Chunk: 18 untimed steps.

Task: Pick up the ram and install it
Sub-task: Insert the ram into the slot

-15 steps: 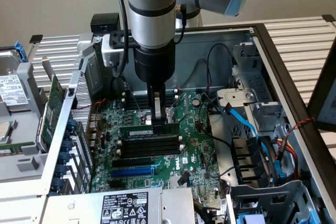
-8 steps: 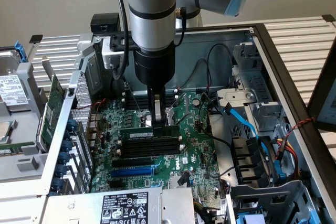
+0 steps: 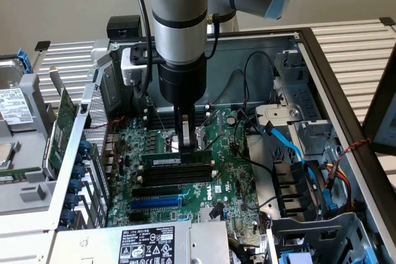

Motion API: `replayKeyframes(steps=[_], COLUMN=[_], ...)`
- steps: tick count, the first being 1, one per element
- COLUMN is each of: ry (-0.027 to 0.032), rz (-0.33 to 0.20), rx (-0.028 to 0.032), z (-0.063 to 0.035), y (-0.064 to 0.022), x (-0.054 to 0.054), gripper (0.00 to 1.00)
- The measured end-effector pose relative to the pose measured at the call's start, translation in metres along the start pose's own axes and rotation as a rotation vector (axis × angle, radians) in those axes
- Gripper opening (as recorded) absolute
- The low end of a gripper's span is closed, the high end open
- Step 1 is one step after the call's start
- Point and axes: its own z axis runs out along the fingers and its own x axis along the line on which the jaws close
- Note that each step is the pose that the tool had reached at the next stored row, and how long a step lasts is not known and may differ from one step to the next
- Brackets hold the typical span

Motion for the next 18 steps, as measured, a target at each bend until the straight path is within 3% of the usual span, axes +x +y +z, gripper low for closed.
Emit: replayKeyframes(steps=[10,18], ry=[0.0088,0.0108], rz=[0.000,0.000], rx=[0.0000,0.0000], z=[0.0042,0.0085], y=[0.0000,0.0005], x=[0.0001,0.0002], gripper=[0.13,0.13])
